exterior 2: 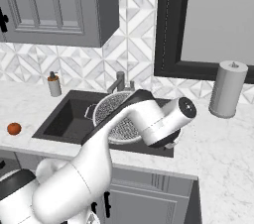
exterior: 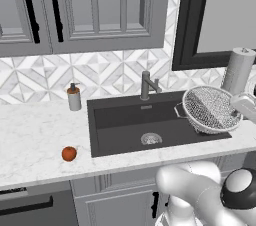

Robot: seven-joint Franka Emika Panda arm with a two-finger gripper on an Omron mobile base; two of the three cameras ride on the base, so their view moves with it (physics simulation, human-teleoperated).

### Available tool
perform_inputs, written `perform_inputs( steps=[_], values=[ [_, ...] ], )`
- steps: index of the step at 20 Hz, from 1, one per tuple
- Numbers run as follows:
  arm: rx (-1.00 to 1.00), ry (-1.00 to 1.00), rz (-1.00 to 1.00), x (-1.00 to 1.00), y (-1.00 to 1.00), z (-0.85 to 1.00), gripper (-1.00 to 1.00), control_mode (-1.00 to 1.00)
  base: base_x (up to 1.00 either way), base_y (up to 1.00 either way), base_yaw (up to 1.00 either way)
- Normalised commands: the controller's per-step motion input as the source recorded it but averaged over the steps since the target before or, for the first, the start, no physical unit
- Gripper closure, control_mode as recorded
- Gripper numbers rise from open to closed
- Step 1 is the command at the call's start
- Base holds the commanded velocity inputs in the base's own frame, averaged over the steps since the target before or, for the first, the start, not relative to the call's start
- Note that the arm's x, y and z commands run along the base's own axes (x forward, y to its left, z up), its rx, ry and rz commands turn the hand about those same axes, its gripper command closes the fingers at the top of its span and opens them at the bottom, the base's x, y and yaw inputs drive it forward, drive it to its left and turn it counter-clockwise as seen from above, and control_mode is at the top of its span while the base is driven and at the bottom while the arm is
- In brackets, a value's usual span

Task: Put the colander in the sink, put the orange in the colander, and turn on the sink faucet and pour water over the colander.

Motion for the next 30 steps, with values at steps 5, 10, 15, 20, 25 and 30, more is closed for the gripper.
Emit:
perform_inputs(
  steps=[5,10,15,20,25,30],
  values=[
    [-0.05,0.2,-0.01,0.42,0.15,0.0,1.0,-1.0,0.0,0.0,0.0],
    [0.02,0.18,0.0,0.39,-0.02,-0.13,1.0,-1.0,0.0,0.0,0.0],
    [0.05,0.04,0.0,0.49,0.0,-0.25,1.0,-1.0,0.0,0.0,0.0],
    [0.03,0.05,0.0,0.39,0.0,-0.32,1.0,-1.0,0.0,0.0,0.0],
    [0.0,0.04,0.0,0.28,0.0,-0.44,1.0,-1.0,0.0,0.0,0.0],
    [0.03,0.01,0.0,0.23,0.0,-0.35,1.0,-1.0,0.0,0.0,0.0]
  ],
)
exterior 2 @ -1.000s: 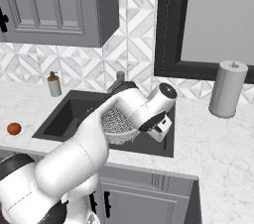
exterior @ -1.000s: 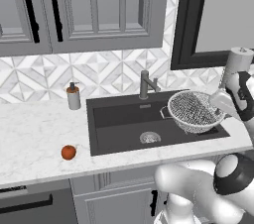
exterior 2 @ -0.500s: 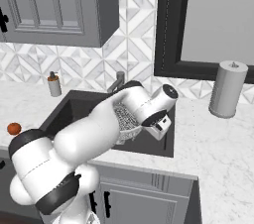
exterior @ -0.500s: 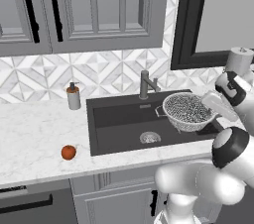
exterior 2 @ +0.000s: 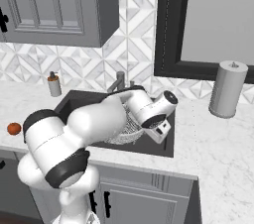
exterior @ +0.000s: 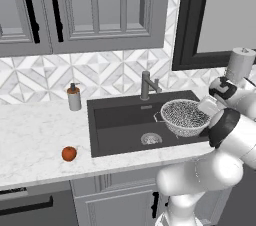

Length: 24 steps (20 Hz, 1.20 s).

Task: Put the colander in the sink, put the orange in the colander, and turn on the sink faucet and pour water over the colander.

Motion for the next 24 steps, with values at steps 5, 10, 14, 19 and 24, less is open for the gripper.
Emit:
perform_inputs(
  steps=[5,10,14,19,24],
  values=[
    [0.03,0.0,0.0,0.38,0.08,-0.17,1.0,-1.0,0.0,0.0,0.0],
    [0.0,0.0,0.0,0.35,0.16,-0.13,1.0,-1.0,0.0,0.0,0.0],
    [0.0,0.0,0.0,0.28,0.21,-0.27,1.0,-1.0,0.0,0.0,0.0],
    [0.0,0.0,0.0,0.23,0.24,-0.38,1.0,-1.0,0.0,0.0,0.0],
    [0.0,0.0,0.0,0.23,0.2,-0.33,1.0,-1.0,0.0,0.0,0.0]
  ],
)
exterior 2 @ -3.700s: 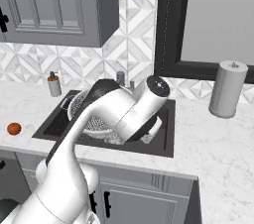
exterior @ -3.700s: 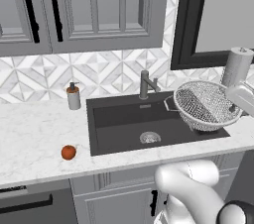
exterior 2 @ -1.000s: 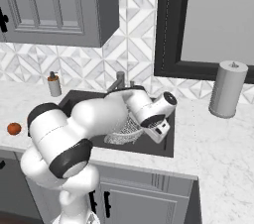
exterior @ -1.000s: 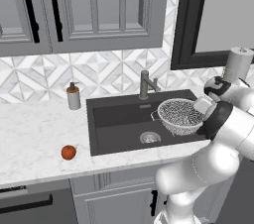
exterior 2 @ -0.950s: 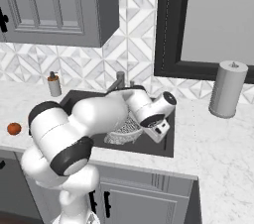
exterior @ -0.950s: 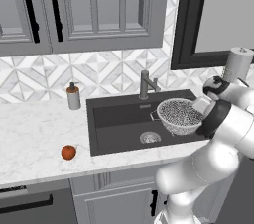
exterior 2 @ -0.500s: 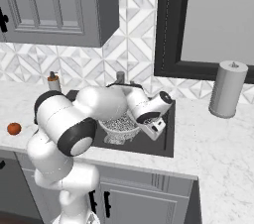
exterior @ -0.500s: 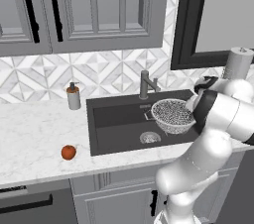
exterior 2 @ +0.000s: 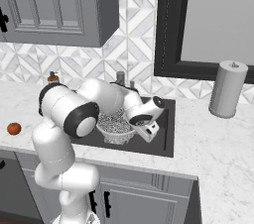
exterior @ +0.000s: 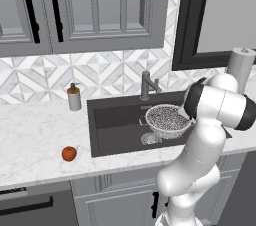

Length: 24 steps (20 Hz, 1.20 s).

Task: Put the colander in the sink, put the orange in the colander, and turn on the sink faucet and pour water over the colander.

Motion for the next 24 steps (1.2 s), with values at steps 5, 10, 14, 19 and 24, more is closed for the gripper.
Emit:
perform_inputs(
  steps=[5,10,14,19,24],
  values=[
    [0.0,0.0,0.0,0.24,0.22,-0.27,1.0,-1.0,0.0,0.0,0.0],
    [0.0,0.0,0.0,0.3,0.2,-0.24,1.0,-1.0,0.0,0.0,0.0],
    [0.0,0.0,0.0,0.33,0.11,-0.27,1.0,-1.0,0.0,0.0,0.0],
    [0.0,0.0,0.0,0.3,0.2,-0.45,1.0,-1.0,0.0,0.0,0.0],
    [0.0,0.0,0.0,0.21,0.15,-0.49,1.0,-1.0,0.0,0.0,0.0]
  ],
)
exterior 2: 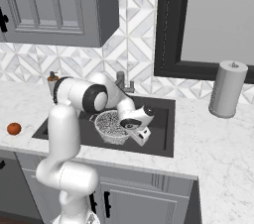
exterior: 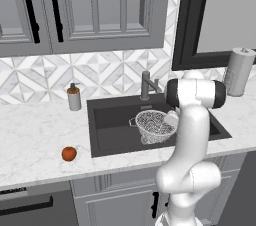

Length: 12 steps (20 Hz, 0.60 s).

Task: Put the colander in the sink, put the orange in the colander, and turn on the sink faucet and pour water over the colander.

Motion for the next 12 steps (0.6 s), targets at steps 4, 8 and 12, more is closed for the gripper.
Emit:
perform_inputs(
  steps=[4,8,12],
  values=[
    [0.0,0.0,0.0,0.16,0.04,-0.41,1.0,-1.0,0.0,0.0,0.0],
    [0.0,-0.08,0.0,0.02,0.04,-0.06,-1.0,-1.0,0.0,0.0,0.0],
    [0.02,-0.15,0.0,0.0,0.16,0.09,-1.0,-1.0,0.0,0.0,0.0]
  ],
)
